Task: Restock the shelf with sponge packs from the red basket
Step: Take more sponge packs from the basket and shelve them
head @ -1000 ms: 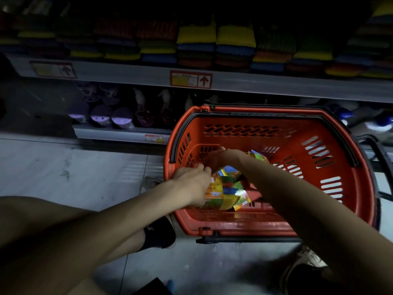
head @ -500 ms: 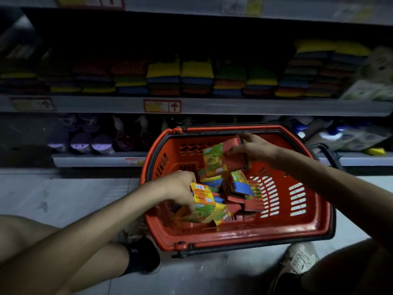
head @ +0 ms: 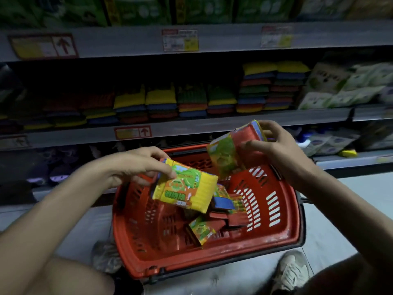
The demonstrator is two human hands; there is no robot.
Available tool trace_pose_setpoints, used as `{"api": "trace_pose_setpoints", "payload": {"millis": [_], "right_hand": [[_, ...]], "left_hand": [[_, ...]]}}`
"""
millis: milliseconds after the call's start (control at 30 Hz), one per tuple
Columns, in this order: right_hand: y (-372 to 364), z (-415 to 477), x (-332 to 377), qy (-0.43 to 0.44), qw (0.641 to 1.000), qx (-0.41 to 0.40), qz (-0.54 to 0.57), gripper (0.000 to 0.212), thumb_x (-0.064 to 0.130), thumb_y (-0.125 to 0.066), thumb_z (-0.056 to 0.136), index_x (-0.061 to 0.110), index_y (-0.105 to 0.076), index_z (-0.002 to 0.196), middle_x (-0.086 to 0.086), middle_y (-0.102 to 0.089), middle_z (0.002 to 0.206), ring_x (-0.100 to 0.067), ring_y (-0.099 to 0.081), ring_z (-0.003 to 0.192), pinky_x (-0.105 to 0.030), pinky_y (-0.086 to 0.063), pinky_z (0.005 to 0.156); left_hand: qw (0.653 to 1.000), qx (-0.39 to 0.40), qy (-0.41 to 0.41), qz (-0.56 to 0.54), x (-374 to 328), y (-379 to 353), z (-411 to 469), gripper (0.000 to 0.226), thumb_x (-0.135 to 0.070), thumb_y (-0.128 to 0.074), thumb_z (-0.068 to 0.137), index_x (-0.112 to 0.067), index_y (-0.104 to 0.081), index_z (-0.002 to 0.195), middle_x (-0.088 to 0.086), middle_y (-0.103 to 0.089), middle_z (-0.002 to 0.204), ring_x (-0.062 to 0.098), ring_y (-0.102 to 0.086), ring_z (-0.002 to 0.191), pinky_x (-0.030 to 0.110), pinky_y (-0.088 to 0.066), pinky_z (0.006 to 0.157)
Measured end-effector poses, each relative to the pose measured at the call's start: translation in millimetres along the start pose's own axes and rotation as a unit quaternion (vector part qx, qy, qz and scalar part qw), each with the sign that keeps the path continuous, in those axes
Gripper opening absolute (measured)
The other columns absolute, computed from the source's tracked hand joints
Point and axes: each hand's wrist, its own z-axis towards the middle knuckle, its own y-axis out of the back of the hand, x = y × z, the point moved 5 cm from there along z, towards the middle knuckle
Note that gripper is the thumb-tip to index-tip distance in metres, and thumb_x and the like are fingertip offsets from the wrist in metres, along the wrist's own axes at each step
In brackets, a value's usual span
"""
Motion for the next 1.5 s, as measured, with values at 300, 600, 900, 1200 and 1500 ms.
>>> {"api": "trace_pose_setpoints", "payload": {"millis": [300, 600, 900, 1200, 1500], "right_hand": [[18.2, -5.2, 9.3, 0.047, 0.999, -0.006, -0.010, 0.057, 0.037, -0.067, 0.082, 0.035, -0.060, 0.138, 0.007, -0.068, 0.125, -0.011, -0.070, 0.104, -0.031, -0.057, 0.079], [-9.3, -5.3, 18.5, 0.042, 0.993, 0.065, -0.092, 0.051, 0.071, -0.069, 0.075, 0.049, -0.056, 0.119, 0.009, -0.067, 0.112, -0.009, -0.075, 0.084, -0.027, -0.060, 0.069], [-32.4, 6.7, 15.1, 0.076, 0.960, 0.147, -0.227, 0.058, 0.045, -0.079, 0.081, 0.041, -0.055, 0.135, 0.011, -0.069, 0.109, -0.005, -0.072, 0.090, -0.027, -0.063, 0.073], [-49.9, 18.5, 24.5, 0.140, 0.923, 0.160, -0.320, 0.066, 0.078, -0.056, 0.077, 0.047, -0.053, 0.135, 0.015, -0.070, 0.119, -0.001, -0.068, 0.097, -0.035, -0.061, 0.084], [-52.9, 24.6, 25.1, 0.114, 0.957, 0.142, -0.225, 0.090, 0.090, -0.058, 0.070, 0.044, -0.046, 0.146, 0.018, -0.066, 0.129, 0.000, -0.063, 0.114, -0.038, -0.054, 0.100]], "left_hand": [[0.990, -0.058, -0.088, -0.092, -27.4, 11.8, -5.7, 0.045, -0.019, -0.085, 0.074, -0.029, -0.071, 0.116, 0.003, -0.079, 0.101, 0.018, -0.078, 0.088, 0.026, -0.059, 0.065], [0.962, -0.152, -0.141, -0.176, -24.1, 23.0, -5.1, 0.058, -0.038, -0.086, 0.063, -0.027, -0.068, 0.118, 0.000, -0.079, 0.102, 0.014, -0.077, 0.085, 0.027, -0.056, 0.070], [0.924, -0.255, -0.199, -0.206, -29.6, 47.5, -2.5, 0.038, -0.040, -0.083, 0.079, -0.025, -0.074, 0.112, -0.003, -0.079, 0.096, 0.008, -0.076, 0.084, 0.023, -0.052, 0.072], [0.909, -0.229, -0.209, -0.278, -39.7, 39.2, 18.4, 0.039, -0.042, -0.084, 0.079, -0.025, -0.076, 0.113, -0.001, -0.080, 0.101, 0.018, -0.075, 0.099, 0.038, -0.055, 0.092], [0.899, -0.247, -0.267, -0.245, -58.8, 34.8, 20.4, 0.047, -0.039, -0.085, 0.067, -0.021, -0.076, 0.109, 0.004, -0.077, 0.107, 0.014, -0.075, 0.094, 0.027, -0.059, 0.075]]}}
